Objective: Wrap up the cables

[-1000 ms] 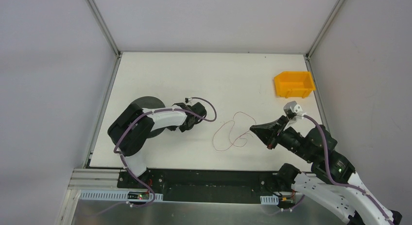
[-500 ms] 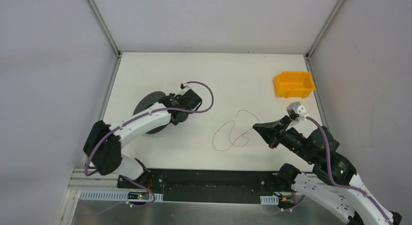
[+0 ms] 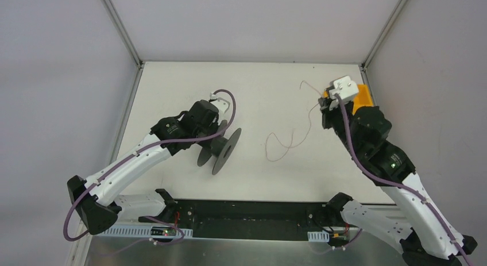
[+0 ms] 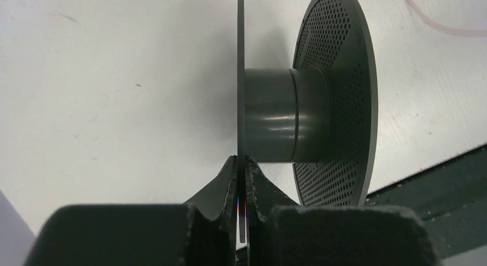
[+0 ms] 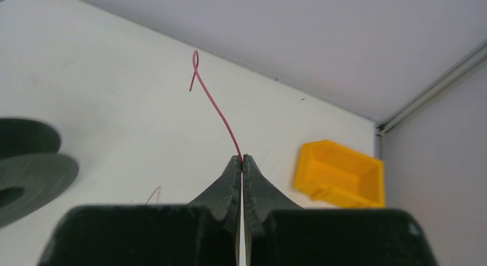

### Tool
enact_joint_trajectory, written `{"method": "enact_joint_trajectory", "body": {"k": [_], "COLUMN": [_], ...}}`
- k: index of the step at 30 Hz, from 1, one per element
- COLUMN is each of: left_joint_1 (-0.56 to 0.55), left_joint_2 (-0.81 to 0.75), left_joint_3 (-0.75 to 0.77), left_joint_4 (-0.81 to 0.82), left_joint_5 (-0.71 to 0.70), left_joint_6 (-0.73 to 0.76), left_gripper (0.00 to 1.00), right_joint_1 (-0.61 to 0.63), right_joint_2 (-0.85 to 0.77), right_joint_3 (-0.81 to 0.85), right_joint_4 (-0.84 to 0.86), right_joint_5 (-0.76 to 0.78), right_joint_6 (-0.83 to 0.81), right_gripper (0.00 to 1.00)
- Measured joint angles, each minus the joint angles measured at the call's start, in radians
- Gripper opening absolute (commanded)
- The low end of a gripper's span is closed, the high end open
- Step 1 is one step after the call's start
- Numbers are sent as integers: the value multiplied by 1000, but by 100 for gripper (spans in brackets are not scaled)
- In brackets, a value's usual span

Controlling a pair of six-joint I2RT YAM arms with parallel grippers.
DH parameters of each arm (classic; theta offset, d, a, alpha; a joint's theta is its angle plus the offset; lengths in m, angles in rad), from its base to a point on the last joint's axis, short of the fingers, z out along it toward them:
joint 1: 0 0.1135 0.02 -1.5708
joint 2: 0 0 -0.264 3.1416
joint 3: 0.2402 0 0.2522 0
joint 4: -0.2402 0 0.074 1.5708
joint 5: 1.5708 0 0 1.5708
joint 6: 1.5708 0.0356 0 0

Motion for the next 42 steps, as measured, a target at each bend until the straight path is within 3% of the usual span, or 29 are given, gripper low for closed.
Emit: {"method": "enact_joint_trajectory", "body": {"k": [7, 12, 15, 22, 29, 38, 42], "left_joint_1": [0, 0, 0, 0, 0, 0, 0], "left_joint_2": [-37, -55, -59, -82, -125, -138, -129], "left_joint_3": [-31, -48, -55, -67, -97, -115, -115], "left_joint_4": [-6, 13, 25, 66, 83, 82, 83], "left_joint_5": [138, 189, 219, 260, 261, 258, 253], "left_joint_6": [11, 12, 11, 8, 3, -14, -2], "left_gripper": [0, 2, 11, 25, 30, 28, 10], "right_joint_1": [-249, -296, -298, -298, -298, -298, -298], "right_joint_2": [156, 249, 235, 79, 32, 53, 57], "right_joint_3": [273, 368, 291, -131, -232, -232, -230], "right_joint_4": [44, 77, 83, 117, 126, 148, 148], "right_joint_5": [-30, -91, -249, -650, -834, -948, -965], "right_joint_6": [-198, -241, -214, -84, -90, -178, -190], "right_gripper": [0, 0, 0, 0, 0, 0, 0]}}
